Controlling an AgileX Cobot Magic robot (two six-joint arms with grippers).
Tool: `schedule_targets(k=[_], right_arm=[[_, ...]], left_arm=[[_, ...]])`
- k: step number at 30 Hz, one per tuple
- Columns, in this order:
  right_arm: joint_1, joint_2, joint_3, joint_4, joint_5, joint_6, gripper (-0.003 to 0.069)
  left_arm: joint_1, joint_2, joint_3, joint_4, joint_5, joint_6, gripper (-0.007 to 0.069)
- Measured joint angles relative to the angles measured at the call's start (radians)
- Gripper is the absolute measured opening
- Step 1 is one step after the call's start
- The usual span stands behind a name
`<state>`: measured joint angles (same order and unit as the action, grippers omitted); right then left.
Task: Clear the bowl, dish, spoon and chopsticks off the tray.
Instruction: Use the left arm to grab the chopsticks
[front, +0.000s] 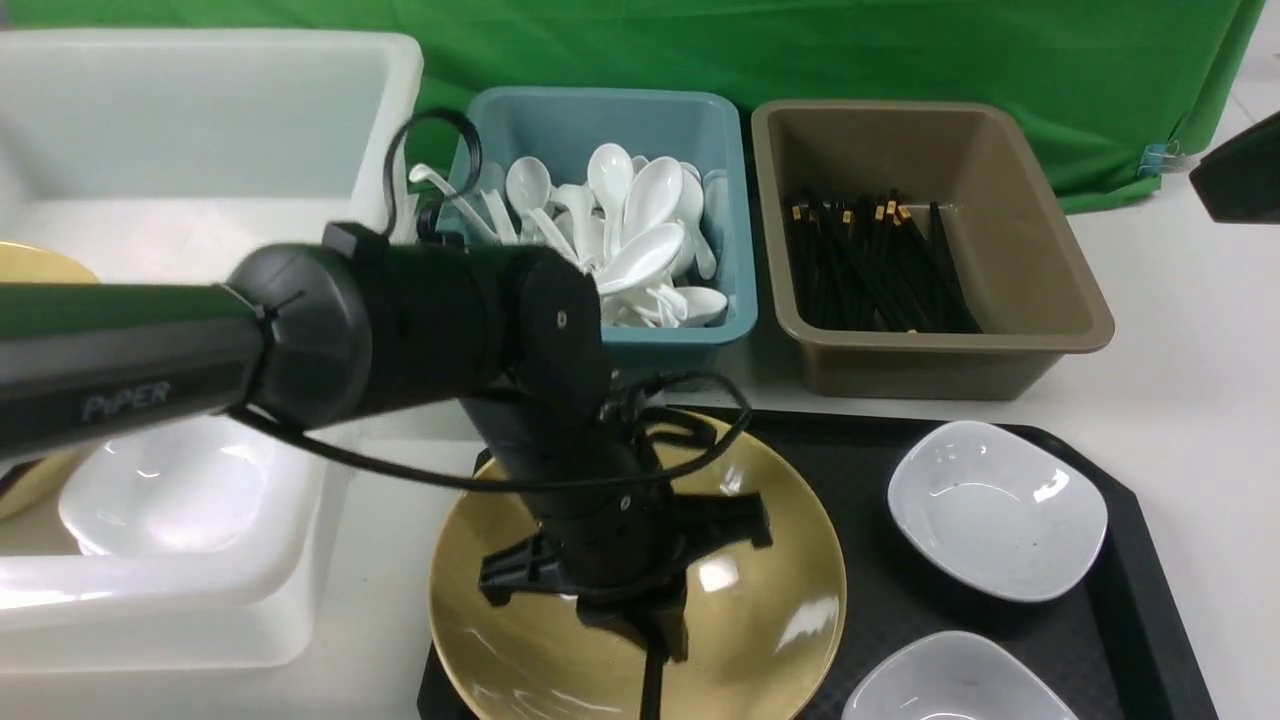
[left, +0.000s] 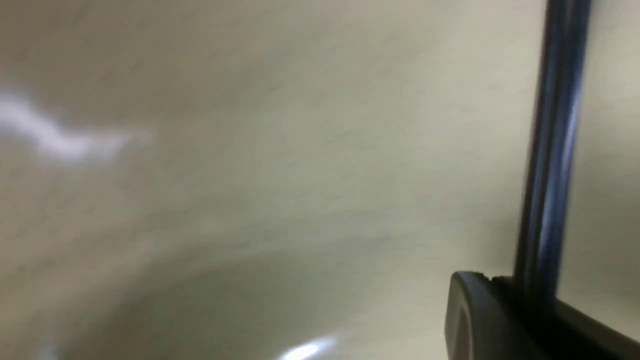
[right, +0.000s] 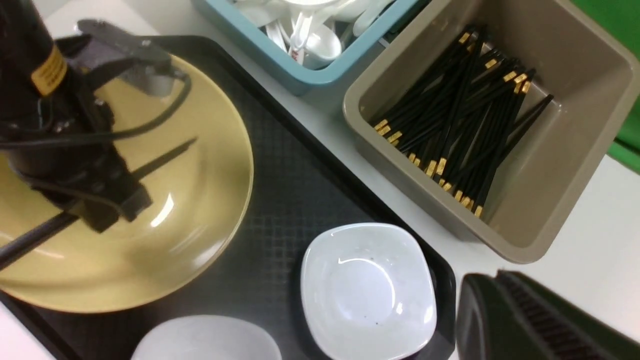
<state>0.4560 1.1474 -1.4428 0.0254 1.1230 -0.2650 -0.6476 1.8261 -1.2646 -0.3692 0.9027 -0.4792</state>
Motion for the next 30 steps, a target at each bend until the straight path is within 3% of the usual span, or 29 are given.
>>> schedule_targets(k=[11,30], right_arm=[[0.000,0.000,0.000,0.000,0.000,0.000,0.0010],[0.000,0.000,0.000,0.004,-0.005,-0.002,0.0010]], left_arm=[[0.000,-0.004,-0.187,0.054,0.055,0.031,-0.0004],[0.000,0.055,-0.197,0.219,0.074,0.057,-0.0004]])
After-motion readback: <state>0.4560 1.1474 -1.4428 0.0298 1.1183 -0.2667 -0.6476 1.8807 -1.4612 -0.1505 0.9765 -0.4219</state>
